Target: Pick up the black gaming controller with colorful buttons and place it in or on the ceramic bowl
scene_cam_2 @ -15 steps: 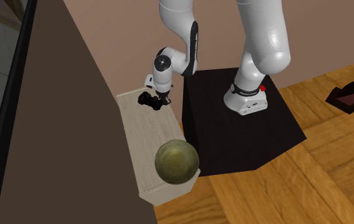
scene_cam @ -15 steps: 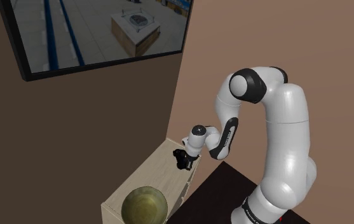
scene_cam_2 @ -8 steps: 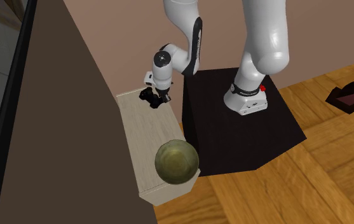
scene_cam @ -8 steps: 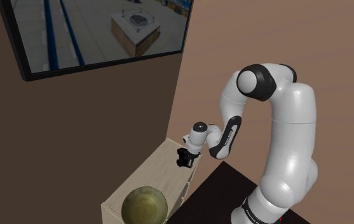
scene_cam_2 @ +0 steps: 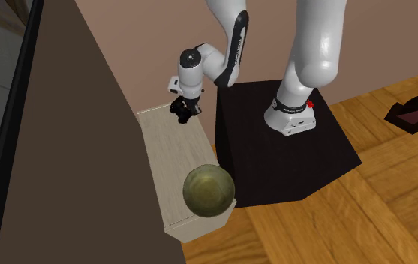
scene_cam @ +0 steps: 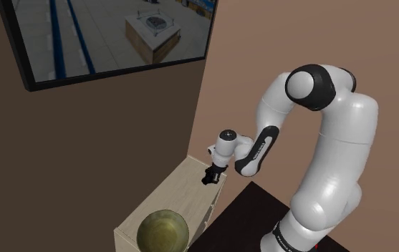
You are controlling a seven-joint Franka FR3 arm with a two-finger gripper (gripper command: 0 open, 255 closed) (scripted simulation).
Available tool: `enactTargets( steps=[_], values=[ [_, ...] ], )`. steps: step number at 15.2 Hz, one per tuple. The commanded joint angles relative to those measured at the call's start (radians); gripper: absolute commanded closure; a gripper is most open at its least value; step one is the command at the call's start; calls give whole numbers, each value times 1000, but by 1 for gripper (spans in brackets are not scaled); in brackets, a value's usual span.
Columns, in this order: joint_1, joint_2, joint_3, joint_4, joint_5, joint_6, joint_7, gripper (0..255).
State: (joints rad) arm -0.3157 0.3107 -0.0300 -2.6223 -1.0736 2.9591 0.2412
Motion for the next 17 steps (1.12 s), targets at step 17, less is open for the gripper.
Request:
enactTargets(
  steps=[17],
  values=[
    [-93, -347, 188, -127, 567, -183, -495, 255]
  ],
)
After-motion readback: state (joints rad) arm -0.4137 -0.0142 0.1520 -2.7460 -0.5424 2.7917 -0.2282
